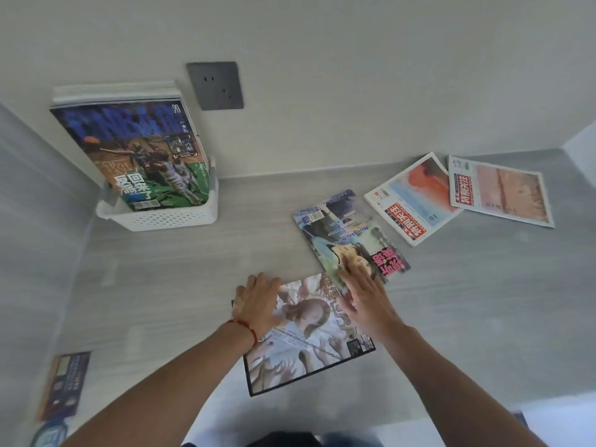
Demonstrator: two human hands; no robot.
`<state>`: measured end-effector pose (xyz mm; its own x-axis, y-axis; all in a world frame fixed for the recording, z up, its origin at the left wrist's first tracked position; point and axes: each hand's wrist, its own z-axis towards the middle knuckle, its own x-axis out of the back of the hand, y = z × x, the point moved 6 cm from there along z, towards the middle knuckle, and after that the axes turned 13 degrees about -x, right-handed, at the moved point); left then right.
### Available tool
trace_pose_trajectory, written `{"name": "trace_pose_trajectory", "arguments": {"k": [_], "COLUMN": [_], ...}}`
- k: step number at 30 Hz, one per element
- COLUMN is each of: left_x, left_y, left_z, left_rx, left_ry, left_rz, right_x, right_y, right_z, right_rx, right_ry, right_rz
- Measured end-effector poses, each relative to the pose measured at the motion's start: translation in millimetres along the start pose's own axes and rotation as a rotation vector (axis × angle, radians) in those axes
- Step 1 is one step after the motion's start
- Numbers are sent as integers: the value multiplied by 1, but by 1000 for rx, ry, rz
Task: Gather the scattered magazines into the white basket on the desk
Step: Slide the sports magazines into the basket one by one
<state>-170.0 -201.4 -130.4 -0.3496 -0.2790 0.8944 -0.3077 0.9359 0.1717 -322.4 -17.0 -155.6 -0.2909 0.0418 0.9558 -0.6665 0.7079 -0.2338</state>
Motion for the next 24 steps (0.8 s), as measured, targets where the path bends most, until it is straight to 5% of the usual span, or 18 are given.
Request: {"name": "trace_pose_trajectory", "arguments": {"k": [6, 11, 16, 20, 24], "left_x": [4, 24, 25, 19, 38], "left_y": [-31, -84, -109, -115, -65], "left_z": [-18, -38, -41, -42, -5], "left_rx": [161, 348, 310, 295, 116], "left_ry": [-42, 115, 150, 32, 92], "left_rz": [-245, -504, -713, -528, -177], "right_x": [20, 21, 23, 32, 39], "right_y": [19, 11, 18, 27, 37], "right_z": [11, 15, 11, 1, -2], "right_rx": [-82, -12, 139, 216, 192], "right_ry": [15, -61, -152, -158, -167], "right_rz": [-55, -60, -64, -67, -105]}}
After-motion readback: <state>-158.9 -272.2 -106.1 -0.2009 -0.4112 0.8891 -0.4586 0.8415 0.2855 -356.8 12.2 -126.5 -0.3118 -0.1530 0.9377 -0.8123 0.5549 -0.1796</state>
